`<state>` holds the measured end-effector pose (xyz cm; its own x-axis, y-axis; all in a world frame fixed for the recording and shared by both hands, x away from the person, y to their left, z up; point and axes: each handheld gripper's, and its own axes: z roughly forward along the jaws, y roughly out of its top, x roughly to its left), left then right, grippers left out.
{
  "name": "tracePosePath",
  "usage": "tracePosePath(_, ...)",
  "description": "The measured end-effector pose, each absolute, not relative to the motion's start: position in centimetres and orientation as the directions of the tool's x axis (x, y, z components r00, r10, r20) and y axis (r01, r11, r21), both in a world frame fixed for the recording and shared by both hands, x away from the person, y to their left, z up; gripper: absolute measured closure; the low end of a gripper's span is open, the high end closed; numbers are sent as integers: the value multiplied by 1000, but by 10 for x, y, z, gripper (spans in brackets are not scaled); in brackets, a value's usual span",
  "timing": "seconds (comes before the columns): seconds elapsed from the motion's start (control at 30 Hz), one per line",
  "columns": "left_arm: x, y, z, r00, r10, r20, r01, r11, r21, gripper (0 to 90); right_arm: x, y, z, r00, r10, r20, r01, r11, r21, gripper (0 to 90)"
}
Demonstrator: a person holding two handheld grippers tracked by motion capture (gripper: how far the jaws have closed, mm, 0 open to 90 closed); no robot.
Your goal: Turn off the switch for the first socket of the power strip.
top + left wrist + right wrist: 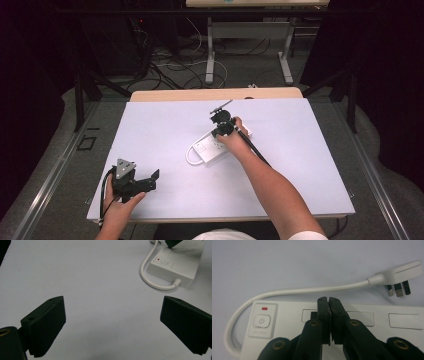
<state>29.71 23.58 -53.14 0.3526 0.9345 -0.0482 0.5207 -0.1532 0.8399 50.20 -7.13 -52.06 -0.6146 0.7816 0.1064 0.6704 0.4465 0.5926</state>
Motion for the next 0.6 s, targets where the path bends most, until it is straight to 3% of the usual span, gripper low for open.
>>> tracePosePath(0.43,297,236,-531,352,935,-47,521,-154,839,62,501,-70,-520,-594,797,110,689,433,581,888)
tracePosePath(0.6,297,236,-531,352,935,-46,521,-155,839,62,501,-71,-523,-609,785,115,662,422,619,892)
